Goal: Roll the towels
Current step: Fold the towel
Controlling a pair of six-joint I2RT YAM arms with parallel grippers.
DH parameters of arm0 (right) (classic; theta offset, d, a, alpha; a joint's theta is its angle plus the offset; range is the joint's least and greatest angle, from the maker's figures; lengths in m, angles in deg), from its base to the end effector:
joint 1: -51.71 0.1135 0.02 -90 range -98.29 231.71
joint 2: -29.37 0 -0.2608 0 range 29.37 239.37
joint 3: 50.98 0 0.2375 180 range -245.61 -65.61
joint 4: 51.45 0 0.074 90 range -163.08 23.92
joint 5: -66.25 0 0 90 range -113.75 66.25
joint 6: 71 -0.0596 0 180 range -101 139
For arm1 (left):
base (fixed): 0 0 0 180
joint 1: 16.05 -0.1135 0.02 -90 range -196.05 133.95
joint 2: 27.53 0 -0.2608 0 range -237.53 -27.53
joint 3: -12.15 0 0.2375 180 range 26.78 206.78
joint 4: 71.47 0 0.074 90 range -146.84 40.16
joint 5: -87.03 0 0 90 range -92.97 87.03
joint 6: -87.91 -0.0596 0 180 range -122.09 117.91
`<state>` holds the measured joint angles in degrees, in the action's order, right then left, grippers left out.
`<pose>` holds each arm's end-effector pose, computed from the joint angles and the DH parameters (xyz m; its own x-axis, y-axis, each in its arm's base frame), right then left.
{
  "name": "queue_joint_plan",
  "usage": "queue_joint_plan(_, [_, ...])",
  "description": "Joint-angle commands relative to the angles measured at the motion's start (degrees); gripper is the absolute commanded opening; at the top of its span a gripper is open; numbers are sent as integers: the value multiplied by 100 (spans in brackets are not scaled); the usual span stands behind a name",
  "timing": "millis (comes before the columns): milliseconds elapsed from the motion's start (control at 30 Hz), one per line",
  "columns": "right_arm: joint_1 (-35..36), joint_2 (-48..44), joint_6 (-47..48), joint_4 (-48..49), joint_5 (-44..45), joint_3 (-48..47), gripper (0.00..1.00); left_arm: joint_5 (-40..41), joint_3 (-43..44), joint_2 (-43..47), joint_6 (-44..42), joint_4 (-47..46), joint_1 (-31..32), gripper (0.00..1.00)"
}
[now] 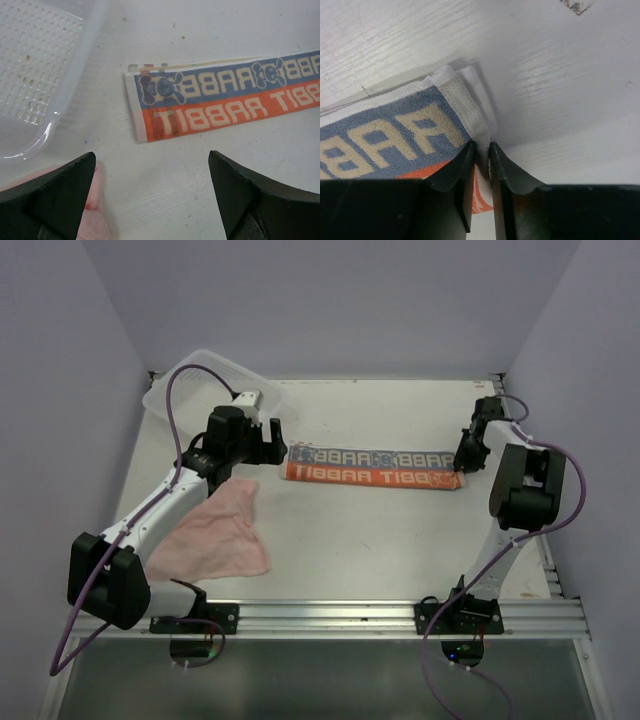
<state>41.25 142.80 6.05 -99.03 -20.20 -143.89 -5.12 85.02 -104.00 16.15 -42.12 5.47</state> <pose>0.3887 -0.0755 0.1457 -0.8435 0.3832 -0.3764 0.4032 0.9147 0.0276 0.2858 -0.1151 0.2795 -0.6045 -0.0979 -0.7906 0.2176 0.9344 -0.2820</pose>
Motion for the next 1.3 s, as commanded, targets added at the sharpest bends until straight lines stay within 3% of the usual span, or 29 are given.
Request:
queue_joint_plan(0, [44, 13, 91, -106, -4, 287, 22, -75, 38, 97, -110, -31, -16, 98])
queue_joint_plan(233, [53, -382, 82, -291, -311, 304, 0, -83, 39, 106, -110, -31, -16, 98])
queue_joint_plan(700, [167, -1340, -102, -1037, 347, 103, 0, -251, -5, 88, -49, -92, -16, 98])
queue_joint_plan(1033, [430, -2087, -76, -1512, 1639, -3, 0, -365, -14, 18, 4, -119, -16, 98])
queue_joint_plan(1267, [957, -2237, 29, -1925, 2272, -678, 0, -409, -41, 62, 22, -136, -7, 98])
